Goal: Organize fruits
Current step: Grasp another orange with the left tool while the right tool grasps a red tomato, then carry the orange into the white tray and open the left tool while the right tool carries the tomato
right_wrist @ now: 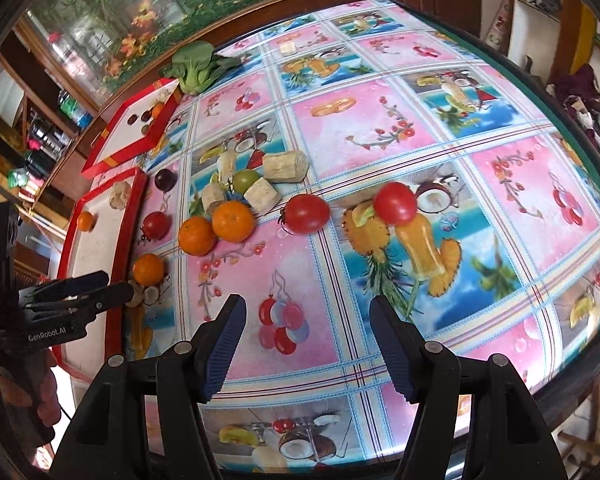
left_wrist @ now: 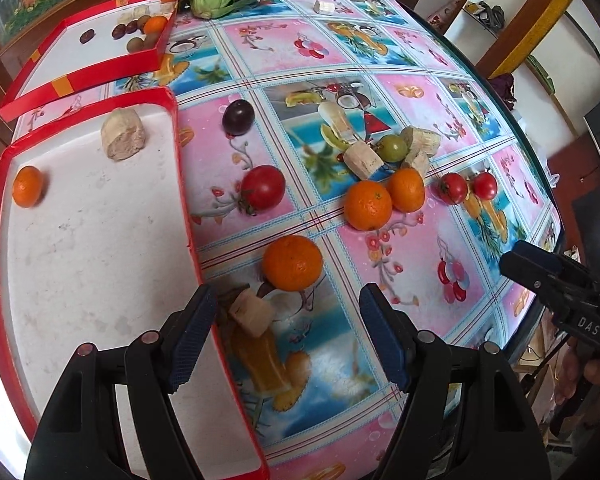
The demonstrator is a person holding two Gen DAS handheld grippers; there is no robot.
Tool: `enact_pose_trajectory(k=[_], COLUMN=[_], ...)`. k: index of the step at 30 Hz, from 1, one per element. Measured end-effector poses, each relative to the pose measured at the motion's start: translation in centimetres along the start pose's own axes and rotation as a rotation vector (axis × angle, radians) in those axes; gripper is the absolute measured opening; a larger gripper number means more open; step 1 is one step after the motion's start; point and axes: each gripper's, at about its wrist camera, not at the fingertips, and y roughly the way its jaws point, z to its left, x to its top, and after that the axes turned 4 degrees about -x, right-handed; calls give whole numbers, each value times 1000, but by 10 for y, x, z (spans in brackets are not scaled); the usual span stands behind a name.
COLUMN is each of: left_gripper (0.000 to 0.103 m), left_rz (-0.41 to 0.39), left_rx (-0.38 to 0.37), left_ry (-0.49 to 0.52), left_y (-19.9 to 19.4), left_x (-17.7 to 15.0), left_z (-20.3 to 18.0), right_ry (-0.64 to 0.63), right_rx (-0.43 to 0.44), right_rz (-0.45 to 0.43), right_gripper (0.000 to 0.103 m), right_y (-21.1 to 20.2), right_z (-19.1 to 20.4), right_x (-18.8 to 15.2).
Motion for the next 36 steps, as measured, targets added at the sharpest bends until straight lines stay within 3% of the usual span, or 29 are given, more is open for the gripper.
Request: enact_pose_trajectory(k=[2, 9, 17, 25, 36], left_gripper=[73, 69, 34, 34, 34], left_rz=[-1, 14, 50, 54, 21], left_rx=[15, 68, 100, 66, -13], left_ry=[12, 25, 37, 14, -46], left_y=[4, 20, 38, 38, 22], left_x=[2, 11, 10, 11, 9], left_z=[-3, -4, -10, -13, -3], right_ry=[-44, -67, -93, -122, -132], right_rx=[1, 17, 0, -71, -49], right_rz=[12, 34, 47, 61, 23], right_gripper=[57, 54, 51, 37, 36], right_y=[7, 27, 49, 69, 50], right_z=[4, 4, 6, 11, 18], right_x=[4, 20, 46, 57, 47])
